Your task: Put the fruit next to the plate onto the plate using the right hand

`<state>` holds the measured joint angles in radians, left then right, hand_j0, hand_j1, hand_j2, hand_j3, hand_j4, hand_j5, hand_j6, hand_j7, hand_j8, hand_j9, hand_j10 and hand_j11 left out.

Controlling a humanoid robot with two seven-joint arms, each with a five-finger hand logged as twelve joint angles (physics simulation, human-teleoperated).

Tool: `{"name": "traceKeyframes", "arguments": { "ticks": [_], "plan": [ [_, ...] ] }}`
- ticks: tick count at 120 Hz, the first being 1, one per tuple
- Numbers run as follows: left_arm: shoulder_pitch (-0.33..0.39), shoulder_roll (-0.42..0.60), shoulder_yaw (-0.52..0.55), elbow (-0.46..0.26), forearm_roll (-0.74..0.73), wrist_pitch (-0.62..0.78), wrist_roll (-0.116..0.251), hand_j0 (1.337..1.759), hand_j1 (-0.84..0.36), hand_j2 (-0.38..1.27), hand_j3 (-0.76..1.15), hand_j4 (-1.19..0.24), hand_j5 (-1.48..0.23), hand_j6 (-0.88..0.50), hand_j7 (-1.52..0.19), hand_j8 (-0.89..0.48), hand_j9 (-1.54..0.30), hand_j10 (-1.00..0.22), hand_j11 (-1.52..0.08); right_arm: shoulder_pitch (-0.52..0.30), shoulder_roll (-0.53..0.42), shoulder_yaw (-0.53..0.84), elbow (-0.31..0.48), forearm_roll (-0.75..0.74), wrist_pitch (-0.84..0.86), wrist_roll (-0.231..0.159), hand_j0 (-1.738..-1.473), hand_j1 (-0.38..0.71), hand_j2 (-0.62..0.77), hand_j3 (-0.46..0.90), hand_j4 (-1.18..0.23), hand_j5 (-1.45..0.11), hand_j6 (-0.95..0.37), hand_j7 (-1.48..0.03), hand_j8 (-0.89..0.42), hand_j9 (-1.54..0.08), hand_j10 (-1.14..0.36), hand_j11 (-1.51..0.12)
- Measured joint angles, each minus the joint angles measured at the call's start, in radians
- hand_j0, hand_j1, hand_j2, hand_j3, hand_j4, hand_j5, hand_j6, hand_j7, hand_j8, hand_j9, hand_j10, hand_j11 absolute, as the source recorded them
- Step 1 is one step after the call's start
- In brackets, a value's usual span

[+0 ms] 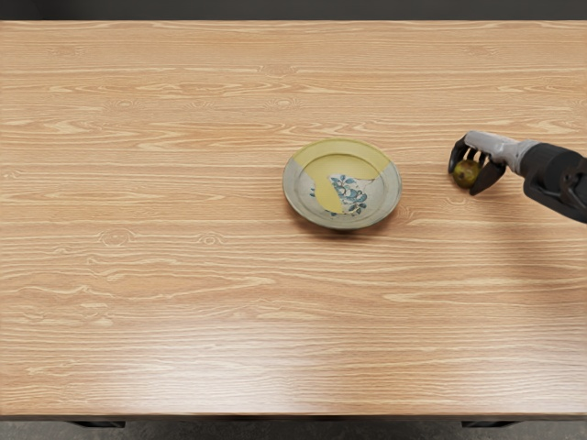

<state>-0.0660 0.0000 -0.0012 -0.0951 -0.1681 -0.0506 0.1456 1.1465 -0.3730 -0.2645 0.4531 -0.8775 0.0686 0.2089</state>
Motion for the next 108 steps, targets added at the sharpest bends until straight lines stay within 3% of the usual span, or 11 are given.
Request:
{"name": "traceKeyframes", "arguments": {
  "ticks": [23,59,108],
  "plan": [
    [0.0,0.0,0.0,0.0,0.0,0.0,0.0,1.658,0.32,0.0,0.0,-0.02,-0.03,-0.02,-0.03,-0.02,-0.03,-0.02,-0.03,0.027,-0.003,0.005,0.001,0.044,0.083,0.024,-1.644,0.21,0.1,0.0,-0.67,-1.0,-0.42,-0.95,-0.36,-0.96,-0.45,-0.97],
    [0.0,0.0,0.0,0.0,0.0,0.0,0.0,1.658,0.32,0.0,0.0,-0.02,-0.03,-0.02,-0.03,-0.02,-0.03,-0.02,-0.03,0.082,-0.018,0.062,0.003,0.124,0.309,0.1,-1.648,0.22,0.1,0.0,-0.66,-1.01,-0.41,-0.95,-0.34,-0.96,-0.45,-0.97],
    [0.0,0.0,0.0,0.0,0.0,0.0,0.0,1.658,0.32,0.0,0.0,-0.02,-0.03,-0.02,-0.03,-0.02,-0.03,-0.02,-0.03,0.129,-0.075,0.193,0.009,0.133,0.524,0.147,-1.648,0.21,0.08,0.0,-0.67,-1.0,-0.42,-0.95,-0.36,-0.97,-0.46,-0.97]
  ]
}}
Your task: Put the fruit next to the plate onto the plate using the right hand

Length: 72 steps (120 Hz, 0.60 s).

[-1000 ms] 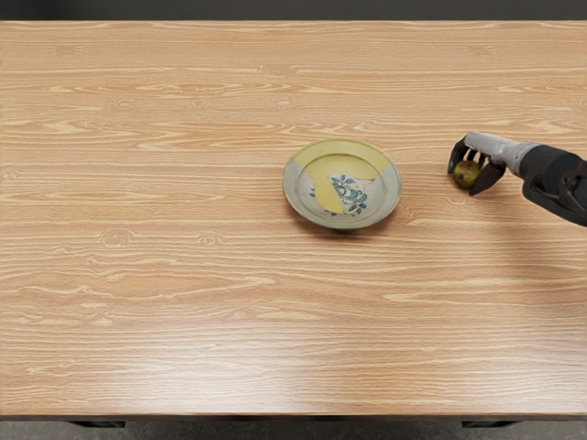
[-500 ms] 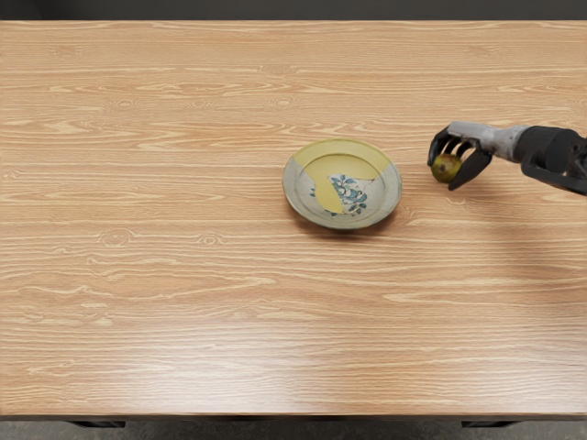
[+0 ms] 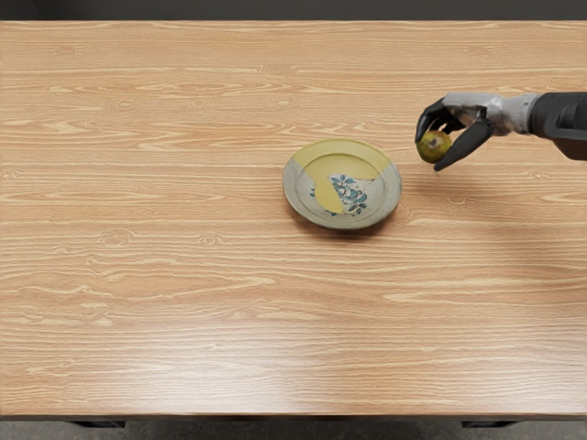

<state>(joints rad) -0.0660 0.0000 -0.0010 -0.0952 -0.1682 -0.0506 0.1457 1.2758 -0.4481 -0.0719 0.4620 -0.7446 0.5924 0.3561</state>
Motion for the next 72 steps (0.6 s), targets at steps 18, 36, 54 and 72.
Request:
{"name": "traceKeyframes", "arguments": {
  "ticks": [18,36,54,72],
  "plan": [
    [0.0,0.0,0.0,0.0,0.0,0.0,0.0,1.658,0.32,0.0,0.0,-0.02,-0.03,-0.02,-0.03,-0.02,-0.03,-0.02,-0.03,0.004,-0.004,0.064,0.005,0.0,0.016,0.006,-1.649,0.21,0.07,0.0,-0.67,-1.0,-0.42,-0.95,-0.34,-0.98,-0.45,-0.98],
    [0.0,0.0,0.0,0.0,0.0,0.0,0.0,1.658,0.32,0.0,0.0,-0.02,-0.03,-0.02,-0.03,-0.02,-0.03,-0.02,-0.03,0.01,-0.003,0.09,0.009,0.036,0.019,0.006,-1.649,0.21,0.07,0.0,-0.68,-0.99,-0.42,-0.95,-0.35,-0.99,-0.46,-0.98],
    [0.0,0.0,0.0,0.0,0.0,0.0,0.0,1.658,0.32,0.0,0.0,-0.02,-0.03,-0.02,-0.03,-0.02,-0.03,-0.02,-0.03,0.009,0.006,0.097,0.015,0.076,0.02,0.005,-1.649,0.2,0.07,0.0,-0.69,-0.99,-0.43,-0.95,-0.35,-0.99,-0.46,-0.98],
    [0.0,0.0,0.0,0.0,0.0,0.0,0.0,1.658,0.32,0.0,0.0,-0.02,-0.03,-0.02,-0.03,-0.02,-0.03,-0.02,-0.03,0.001,0.041,0.098,0.029,0.101,0.02,0.006,-1.649,0.2,0.07,0.0,-0.69,-0.98,-0.43,-0.94,-0.35,-0.99,-0.46,-0.98]
  ]
}}
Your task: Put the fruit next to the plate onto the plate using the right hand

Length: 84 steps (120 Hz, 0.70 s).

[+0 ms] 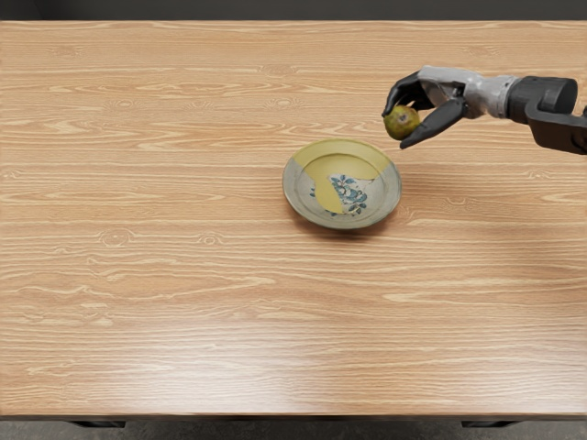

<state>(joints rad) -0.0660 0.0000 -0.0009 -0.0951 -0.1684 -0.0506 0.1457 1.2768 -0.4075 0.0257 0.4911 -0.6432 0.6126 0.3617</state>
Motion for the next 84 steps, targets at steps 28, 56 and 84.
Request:
{"name": "traceKeyframes", "arguments": {
  "ticks": [28,56,84],
  "plan": [
    [0.0,0.0,0.0,0.0,0.0,0.0,0.0,1.658,0.32,0.0,0.0,-0.02,-0.03,-0.02,-0.03,-0.02,-0.03,-0.02,-0.03,-0.012,0.044,-0.001,0.057,0.012,0.0,-0.002,-1.65,0.22,0.08,0.0,-0.67,-0.98,-0.41,-0.94,-0.34,-0.99,-0.45,-0.98],
    [0.0,0.0,0.0,0.0,0.0,0.0,0.0,1.658,0.32,0.0,0.0,-0.02,-0.03,-0.02,-0.03,-0.02,-0.03,-0.02,-0.03,-0.018,0.045,-0.001,0.134,0.017,0.0,-0.005,-1.65,0.22,0.09,0.0,-0.68,-0.99,-0.42,-0.94,-0.34,-0.99,-0.45,-0.98],
    [0.0,0.0,0.0,0.0,0.0,0.0,0.0,1.658,0.32,0.0,0.0,-0.02,-0.03,-0.02,-0.03,-0.02,-0.03,-0.02,-0.03,-0.047,0.062,-0.013,0.147,0.012,0.0,-0.007,-1.649,0.2,0.07,0.0,-0.69,-0.98,-0.43,-0.94,-0.35,-0.99,-0.46,-0.98]
  ]
}}
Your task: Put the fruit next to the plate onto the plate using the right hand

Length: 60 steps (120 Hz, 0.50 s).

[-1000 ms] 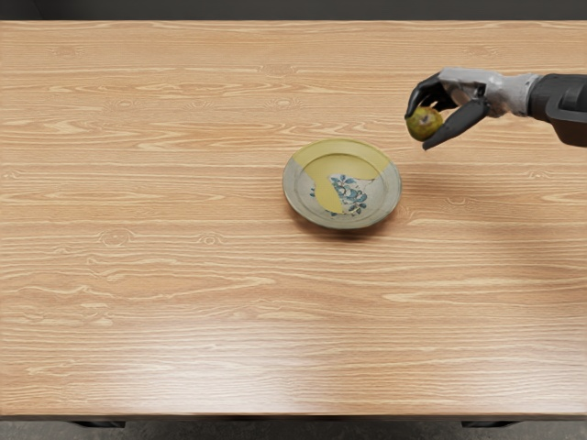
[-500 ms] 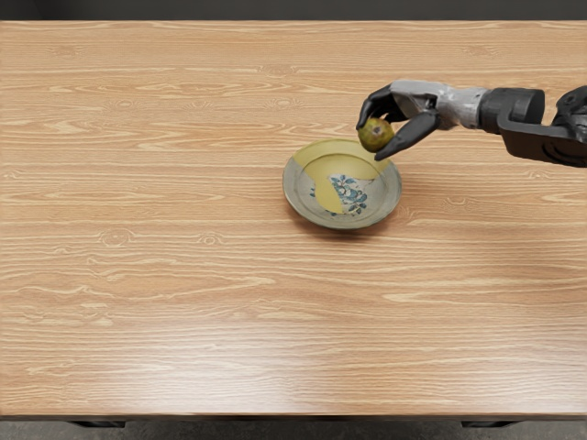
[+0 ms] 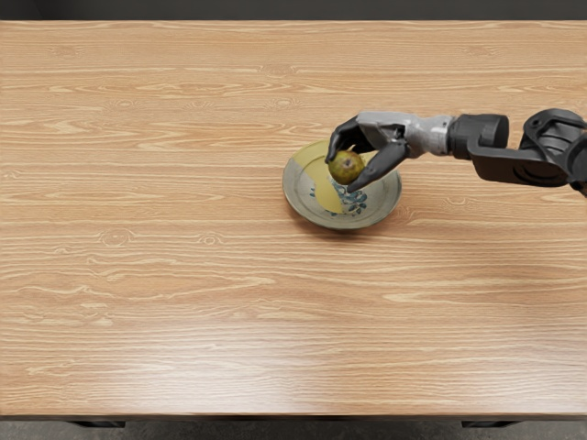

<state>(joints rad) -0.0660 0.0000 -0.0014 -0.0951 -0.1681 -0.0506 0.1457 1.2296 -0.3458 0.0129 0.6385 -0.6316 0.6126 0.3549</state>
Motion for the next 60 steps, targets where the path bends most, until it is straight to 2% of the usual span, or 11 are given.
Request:
{"name": "traceKeyframes", "arguments": {
  "ticks": [30,60],
  "plan": [
    [0.0,0.0,0.0,0.0,0.0,0.0,0.0,1.658,0.32,0.0,0.0,-0.02,-0.03,-0.02,-0.03,-0.02,-0.03,-0.02,-0.03,-0.013,0.013,-0.003,0.001,-0.009,0.0,-0.002,-1.65,0.21,0.06,0.0,-0.69,-0.95,-0.43,-0.92,-0.35,-0.97,-0.46,-0.95],
    [0.0,0.0,0.001,0.0,0.0,0.0,0.0,1.658,0.32,0.0,0.0,-0.02,-0.03,-0.02,-0.03,-0.02,-0.03,-0.02,-0.03,-0.015,0.013,-0.001,-0.002,0.0,-0.002,-0.003,-1.655,0.2,-0.01,0.0,-0.55,-0.74,-0.45,-0.72,-0.4,-0.74,-0.47,-0.74]
  ]
}}
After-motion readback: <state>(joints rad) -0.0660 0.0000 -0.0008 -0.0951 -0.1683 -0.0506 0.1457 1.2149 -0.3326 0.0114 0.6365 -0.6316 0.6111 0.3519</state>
